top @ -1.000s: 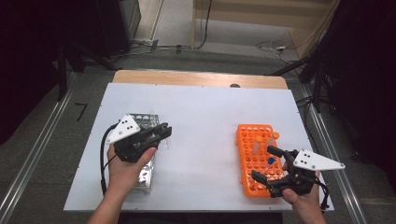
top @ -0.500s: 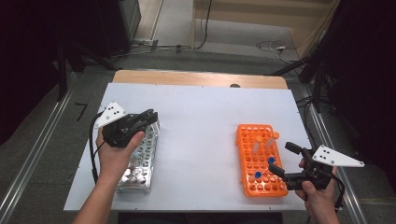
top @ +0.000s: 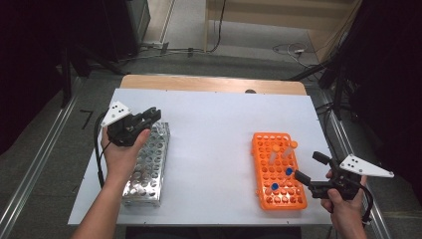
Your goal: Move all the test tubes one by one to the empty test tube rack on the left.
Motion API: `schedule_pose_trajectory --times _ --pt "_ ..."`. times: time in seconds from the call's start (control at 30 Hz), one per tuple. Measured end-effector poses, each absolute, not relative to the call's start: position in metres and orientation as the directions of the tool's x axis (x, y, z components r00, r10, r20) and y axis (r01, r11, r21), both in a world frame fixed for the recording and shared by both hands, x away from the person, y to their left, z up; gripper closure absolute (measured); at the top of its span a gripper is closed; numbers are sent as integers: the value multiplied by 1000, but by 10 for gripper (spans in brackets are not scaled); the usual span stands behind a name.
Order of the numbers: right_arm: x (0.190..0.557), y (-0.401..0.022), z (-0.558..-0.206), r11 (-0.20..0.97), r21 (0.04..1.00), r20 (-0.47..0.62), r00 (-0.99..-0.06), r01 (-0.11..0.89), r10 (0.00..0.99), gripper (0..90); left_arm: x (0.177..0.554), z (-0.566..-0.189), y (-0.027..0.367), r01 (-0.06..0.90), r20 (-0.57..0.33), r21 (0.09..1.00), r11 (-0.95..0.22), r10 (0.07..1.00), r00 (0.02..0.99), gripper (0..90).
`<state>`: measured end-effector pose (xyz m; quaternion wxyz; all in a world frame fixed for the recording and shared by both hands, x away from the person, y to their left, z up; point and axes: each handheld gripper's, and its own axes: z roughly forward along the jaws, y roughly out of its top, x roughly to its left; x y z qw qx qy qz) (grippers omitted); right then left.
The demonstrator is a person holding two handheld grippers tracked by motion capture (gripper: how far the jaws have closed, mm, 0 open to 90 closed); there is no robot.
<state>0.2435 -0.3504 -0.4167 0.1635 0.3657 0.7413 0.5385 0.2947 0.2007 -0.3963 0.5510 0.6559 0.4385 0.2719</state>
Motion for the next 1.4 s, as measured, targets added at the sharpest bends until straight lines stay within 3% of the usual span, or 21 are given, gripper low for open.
schedule_pose_trajectory --times 0.73,0.9,1.07,1.3,1.4 --pt "251 -360 -429 153 904 159 -647 400 746 0 313 -428 190 347 -87 936 -55 920 381 765" --pt "250 -360 -431 162 902 154 -650 400 744 0 315 -431 187 415 -99 907 -71 922 374 763" --pt "250 -361 -433 166 897 158 -649 409 745 0 313 -430 186 434 -106 898 -72 922 372 752" --pt "249 -362 -435 170 894 158 -647 414 746 0 309 -432 181 434 -37 889 -148 920 390 749" --pt "249 -362 -435 173 894 157 -649 414 744 0 309 -433 181 442 -66 888 -129 915 398 712"
